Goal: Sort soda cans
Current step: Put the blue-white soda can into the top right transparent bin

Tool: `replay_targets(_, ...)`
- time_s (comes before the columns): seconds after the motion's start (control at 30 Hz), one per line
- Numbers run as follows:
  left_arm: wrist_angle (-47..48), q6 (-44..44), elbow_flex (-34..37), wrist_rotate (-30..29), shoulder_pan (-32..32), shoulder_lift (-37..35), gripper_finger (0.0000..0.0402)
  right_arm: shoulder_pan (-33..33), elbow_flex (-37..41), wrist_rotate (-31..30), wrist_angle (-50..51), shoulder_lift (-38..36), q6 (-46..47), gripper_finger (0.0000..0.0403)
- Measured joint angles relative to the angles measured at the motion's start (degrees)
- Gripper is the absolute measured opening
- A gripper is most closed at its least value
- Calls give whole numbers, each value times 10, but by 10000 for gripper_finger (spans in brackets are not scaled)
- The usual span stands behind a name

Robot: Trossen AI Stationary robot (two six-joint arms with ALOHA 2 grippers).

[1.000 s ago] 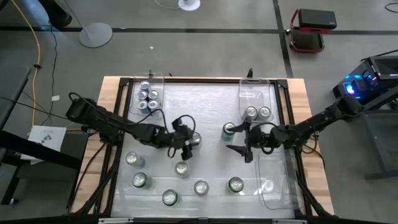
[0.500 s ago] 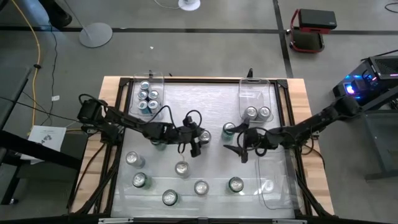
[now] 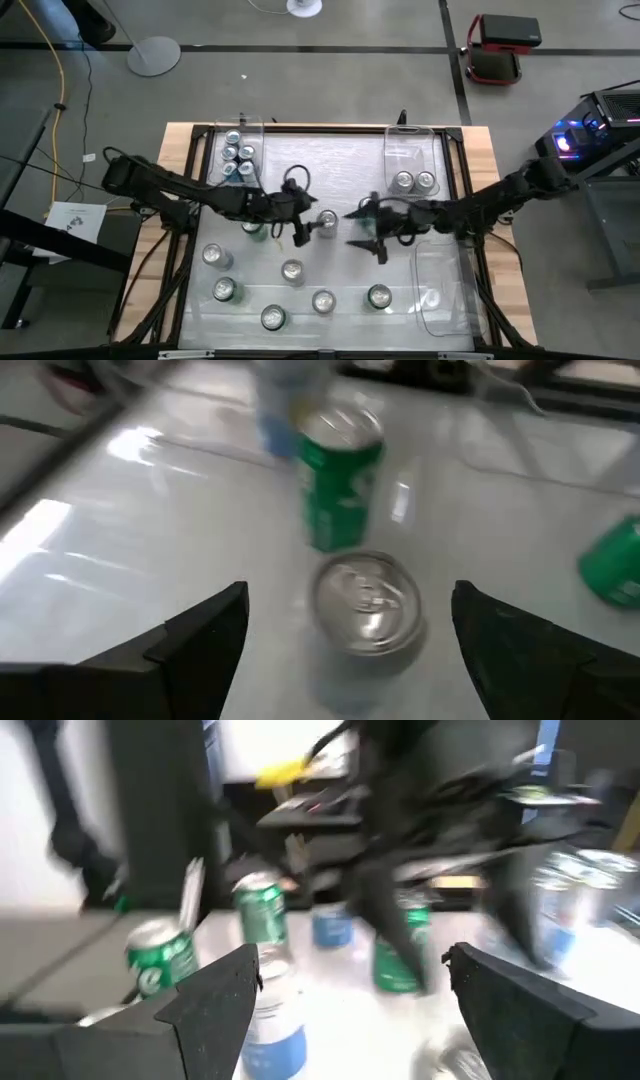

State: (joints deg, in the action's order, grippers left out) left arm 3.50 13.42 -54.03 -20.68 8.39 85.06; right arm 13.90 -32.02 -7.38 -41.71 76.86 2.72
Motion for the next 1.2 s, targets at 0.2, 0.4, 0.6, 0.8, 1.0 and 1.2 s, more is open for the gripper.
replay_targets(0.2,140,63,0,-154,47,-77,325,-38,-156,61,185,98,-106,314)
replay_targets(0.4,244,156,0,-272,105,-99,326,-90,-352,88,512,165,-160,314)
replay_targets(0.6,271,199,0,-317,131,-89,326,-129,-518,168,775,230,-201,314)
replay_targets(0.8,272,210,0,-326,135,-77,326,-144,-540,176,830,256,-276,314)
replay_targets(1.0,271,211,0,-326,142,-63,326,-157,-502,180,792,256,-293,315)
replay_targets(1.2,271,211,0,-326,142,-53,326,-165,-461,182,721,257,-286,315)
